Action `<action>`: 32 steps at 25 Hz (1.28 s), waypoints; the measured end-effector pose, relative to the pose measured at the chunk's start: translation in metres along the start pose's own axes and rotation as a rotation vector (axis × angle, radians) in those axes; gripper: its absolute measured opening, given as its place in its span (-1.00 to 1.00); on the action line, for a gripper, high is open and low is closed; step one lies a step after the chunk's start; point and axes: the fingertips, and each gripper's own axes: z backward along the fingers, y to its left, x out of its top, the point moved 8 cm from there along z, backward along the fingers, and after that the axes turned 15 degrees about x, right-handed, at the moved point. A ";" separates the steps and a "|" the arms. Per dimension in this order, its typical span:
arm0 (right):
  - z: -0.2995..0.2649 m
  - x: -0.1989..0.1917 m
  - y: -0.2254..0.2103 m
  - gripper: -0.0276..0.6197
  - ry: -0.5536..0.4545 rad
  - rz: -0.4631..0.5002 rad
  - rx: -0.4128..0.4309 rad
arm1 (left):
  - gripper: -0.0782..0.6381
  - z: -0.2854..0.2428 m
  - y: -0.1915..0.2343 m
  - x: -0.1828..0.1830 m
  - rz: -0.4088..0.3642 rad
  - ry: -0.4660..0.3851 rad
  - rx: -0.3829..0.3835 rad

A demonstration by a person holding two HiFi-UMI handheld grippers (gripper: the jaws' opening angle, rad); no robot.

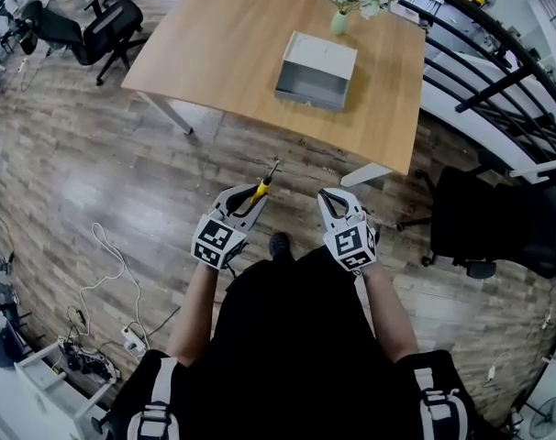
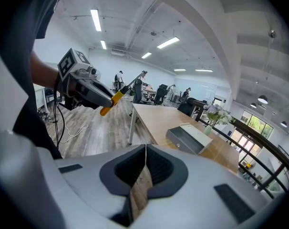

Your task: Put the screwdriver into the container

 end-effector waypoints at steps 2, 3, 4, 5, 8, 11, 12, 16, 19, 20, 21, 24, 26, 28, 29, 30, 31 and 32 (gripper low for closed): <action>-0.003 0.000 0.005 -0.83 0.005 0.007 0.008 | -0.52 0.002 0.003 -0.002 0.004 -0.005 0.004; -0.004 0.001 0.007 -0.83 0.007 0.011 0.011 | -0.52 0.002 0.005 -0.002 0.008 -0.008 0.006; -0.004 0.002 0.008 -0.83 0.007 0.015 0.013 | -0.52 0.003 0.006 -0.002 0.011 -0.010 0.006; -0.004 0.003 0.008 -0.83 0.007 0.018 0.013 | -0.52 0.004 0.006 -0.002 0.013 -0.012 0.006; -0.002 0.005 0.005 -0.83 0.005 0.017 0.005 | -0.52 0.003 0.006 -0.002 0.011 -0.011 0.002; -0.003 0.005 0.003 -0.83 0.006 0.014 0.005 | -0.52 0.001 0.007 -0.002 0.017 -0.007 0.004; -0.005 0.005 0.003 -0.83 0.007 0.012 0.009 | -0.52 0.001 0.007 -0.003 0.021 -0.003 0.005; -0.010 0.002 -0.003 -0.83 0.013 -0.001 0.021 | -0.52 -0.008 0.010 -0.006 0.031 0.021 0.003; -0.013 0.001 -0.018 -0.83 0.021 -0.002 0.020 | -0.52 -0.024 0.014 0.001 0.028 0.027 0.001; -0.014 0.001 -0.024 -0.83 0.022 -0.004 0.020 | -0.52 -0.030 0.015 0.004 0.026 0.027 -0.001; -0.015 0.001 -0.031 -0.83 0.022 -0.007 0.019 | -0.52 -0.037 0.017 0.008 0.024 0.027 -0.003; -0.020 0.004 -0.053 -0.83 0.018 -0.007 0.013 | -0.52 -0.056 0.021 0.020 0.014 0.028 -0.014; -0.021 0.007 -0.066 -0.83 0.011 -0.010 0.010 | -0.52 -0.068 0.023 0.026 0.009 0.032 -0.020; -0.022 0.007 -0.078 -0.83 0.008 -0.019 0.005 | -0.52 -0.080 0.025 0.033 0.003 0.036 -0.026; -0.023 0.007 -0.084 -0.83 0.009 -0.024 0.004 | -0.52 -0.086 0.025 0.037 0.000 0.037 -0.030; -0.025 0.006 -0.090 -0.83 0.012 -0.030 0.004 | -0.52 -0.091 0.026 0.040 -0.004 0.038 -0.034; -0.027 0.005 -0.096 -0.83 0.015 -0.034 0.005 | -0.52 -0.097 0.027 0.044 -0.009 0.040 -0.037; -0.030 0.004 -0.102 -0.83 0.016 -0.039 0.006 | -0.52 -0.102 0.029 0.046 -0.014 0.044 -0.038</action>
